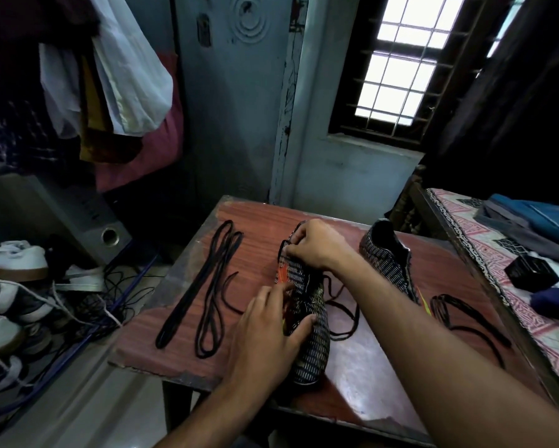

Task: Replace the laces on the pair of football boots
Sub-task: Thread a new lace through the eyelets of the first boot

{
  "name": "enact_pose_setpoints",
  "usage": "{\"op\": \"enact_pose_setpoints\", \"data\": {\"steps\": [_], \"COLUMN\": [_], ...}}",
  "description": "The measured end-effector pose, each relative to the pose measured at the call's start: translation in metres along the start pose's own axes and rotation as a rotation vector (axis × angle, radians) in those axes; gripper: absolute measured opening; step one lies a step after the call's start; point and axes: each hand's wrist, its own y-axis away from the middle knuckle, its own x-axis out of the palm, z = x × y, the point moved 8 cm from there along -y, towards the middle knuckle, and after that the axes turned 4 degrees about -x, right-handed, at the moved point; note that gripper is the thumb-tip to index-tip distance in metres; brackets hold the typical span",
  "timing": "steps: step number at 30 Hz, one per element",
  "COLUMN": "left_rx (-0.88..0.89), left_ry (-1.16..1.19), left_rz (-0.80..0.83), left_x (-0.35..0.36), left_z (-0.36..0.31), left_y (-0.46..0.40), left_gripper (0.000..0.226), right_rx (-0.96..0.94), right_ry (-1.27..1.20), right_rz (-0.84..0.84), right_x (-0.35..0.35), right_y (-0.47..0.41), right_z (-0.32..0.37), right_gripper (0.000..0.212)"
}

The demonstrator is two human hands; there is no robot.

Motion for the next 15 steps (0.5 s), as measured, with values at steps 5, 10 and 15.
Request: {"op": "enact_pose_setpoints", "data": {"steps": [5, 10, 15], "left_rx": [0.003, -0.008, -0.020], "left_ry": [-0.033, -0.005, -0.019], "left_rz": [-0.012, -0.039, -0.015], "left_x": [-0.001, -0.004, -0.005], "left_z": [-0.002, -0.001, -0.002], "left_y": [0.001, 0.002, 0.003], "left_gripper": [0.067, 0.061, 0.061], "right_rx": [0.034, -0.081, -0.246], "right_ry": [-0.139, -0.500, -0.781], "right_rz": [-0.165, -0.250, -0.192], "right_x": [-0.008, -0.037, -0.060], "right_y": [0.013, 0.035, 0.059], "right_z": [-0.001, 0.019, 0.050], "right_gripper": [0.019, 0.018, 0.016]}}
